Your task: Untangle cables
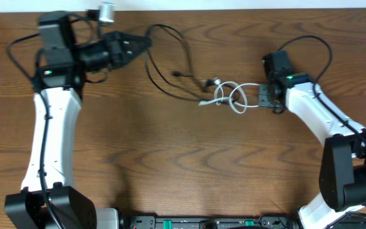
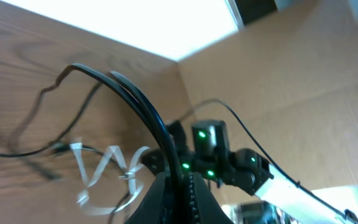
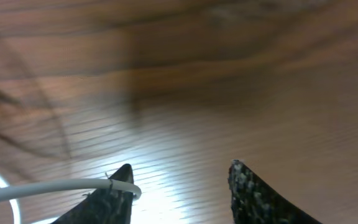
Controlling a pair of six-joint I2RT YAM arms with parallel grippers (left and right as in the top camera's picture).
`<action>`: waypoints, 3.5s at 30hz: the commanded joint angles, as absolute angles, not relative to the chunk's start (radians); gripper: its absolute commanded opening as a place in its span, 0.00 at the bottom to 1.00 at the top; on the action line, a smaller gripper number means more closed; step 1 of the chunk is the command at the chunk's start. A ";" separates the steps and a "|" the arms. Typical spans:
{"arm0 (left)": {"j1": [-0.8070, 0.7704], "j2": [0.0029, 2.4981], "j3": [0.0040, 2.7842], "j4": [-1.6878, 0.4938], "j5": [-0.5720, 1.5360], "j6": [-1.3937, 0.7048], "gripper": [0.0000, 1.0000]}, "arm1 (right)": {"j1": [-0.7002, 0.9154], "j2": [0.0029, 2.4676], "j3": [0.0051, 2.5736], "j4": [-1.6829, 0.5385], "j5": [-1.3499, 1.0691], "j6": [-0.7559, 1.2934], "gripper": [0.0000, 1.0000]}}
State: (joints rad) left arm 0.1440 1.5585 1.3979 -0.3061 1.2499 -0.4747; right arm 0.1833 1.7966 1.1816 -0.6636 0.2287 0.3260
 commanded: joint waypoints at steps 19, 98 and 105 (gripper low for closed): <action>0.243 1.534 1.408 -0.433 1.169 -0.366 0.08 | -0.060 1.783 1.235 -0.708 -0.117 0.132 0.01; -0.264 1.533 1.412 -0.799 0.490 -0.175 0.89 | -0.126 1.544 1.804 -0.917 -0.217 0.214 0.01; -0.263 1.505 1.435 -0.799 0.414 -0.146 0.94 | -0.162 1.635 1.917 -0.876 -0.116 0.245 0.01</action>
